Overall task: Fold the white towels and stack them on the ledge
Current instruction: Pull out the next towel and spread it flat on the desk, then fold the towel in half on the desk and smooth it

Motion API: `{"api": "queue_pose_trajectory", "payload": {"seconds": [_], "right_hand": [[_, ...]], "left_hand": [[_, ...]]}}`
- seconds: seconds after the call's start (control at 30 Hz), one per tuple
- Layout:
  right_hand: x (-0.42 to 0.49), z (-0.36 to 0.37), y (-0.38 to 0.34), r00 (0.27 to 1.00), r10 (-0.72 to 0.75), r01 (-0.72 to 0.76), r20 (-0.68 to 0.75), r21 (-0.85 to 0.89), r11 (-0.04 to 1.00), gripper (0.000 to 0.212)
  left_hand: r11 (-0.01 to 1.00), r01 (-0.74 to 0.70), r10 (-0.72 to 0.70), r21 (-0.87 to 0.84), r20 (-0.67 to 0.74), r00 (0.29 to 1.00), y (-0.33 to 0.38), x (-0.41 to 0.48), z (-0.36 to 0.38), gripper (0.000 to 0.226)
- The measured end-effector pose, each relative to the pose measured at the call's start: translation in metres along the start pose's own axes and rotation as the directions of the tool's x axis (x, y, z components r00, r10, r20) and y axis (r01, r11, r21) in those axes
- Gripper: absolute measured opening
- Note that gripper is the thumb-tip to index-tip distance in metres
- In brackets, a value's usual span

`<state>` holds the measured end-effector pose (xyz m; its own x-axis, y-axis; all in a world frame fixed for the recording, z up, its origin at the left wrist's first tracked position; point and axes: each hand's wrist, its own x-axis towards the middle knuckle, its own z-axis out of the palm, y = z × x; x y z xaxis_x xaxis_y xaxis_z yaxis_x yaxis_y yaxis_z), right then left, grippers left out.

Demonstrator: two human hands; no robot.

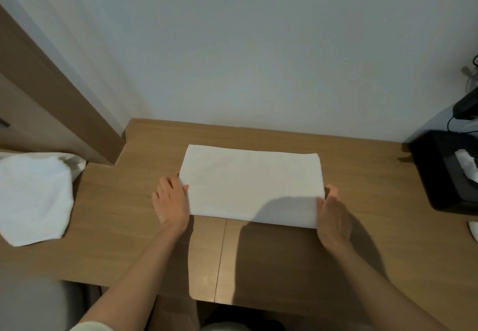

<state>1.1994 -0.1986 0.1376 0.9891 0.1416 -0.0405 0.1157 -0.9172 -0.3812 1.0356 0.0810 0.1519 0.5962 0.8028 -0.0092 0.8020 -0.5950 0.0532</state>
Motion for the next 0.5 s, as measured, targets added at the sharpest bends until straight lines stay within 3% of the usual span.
{"api": "queue_pose_trajectory", "payload": {"seconds": [0.1, 0.17, 0.27, 0.43, 0.5], "right_hand": [[0.003, -0.004, -0.011, 0.986, -0.143, 0.124, -0.084, -0.194, 0.973, 0.033], [0.002, 0.001, -0.026, 0.957, -0.288, 0.278, -0.040, -0.165, 0.946, 0.036], [-0.004, 0.018, -0.058, 0.900, -0.426, 0.432, 0.097, -0.054, 0.900, 0.044], [-0.008, 0.059, -0.093, 0.877, -0.384, 0.438, 0.287, -0.152, 0.886, 0.061], [-0.009, 0.068, -0.090, 0.889, -0.363, 0.425, 0.280, -0.209, 0.881, 0.060]], "left_hand": [[0.989, -0.137, 0.132, -0.050, -0.086, 0.987, 0.009, -0.002, -0.004, 0.049], [0.953, -0.287, 0.282, -0.101, -0.068, 0.957, 0.027, -0.004, -0.005, 0.061], [0.870, -0.471, 0.473, -0.145, -0.020, 0.881, 0.069, -0.005, 0.005, 0.053], [0.872, -0.463, 0.482, -0.159, 0.117, 0.868, 0.112, -0.007, 0.037, 0.050], [0.880, -0.460, 0.472, -0.121, 0.103, 0.876, 0.106, -0.006, 0.045, 0.051]]}}
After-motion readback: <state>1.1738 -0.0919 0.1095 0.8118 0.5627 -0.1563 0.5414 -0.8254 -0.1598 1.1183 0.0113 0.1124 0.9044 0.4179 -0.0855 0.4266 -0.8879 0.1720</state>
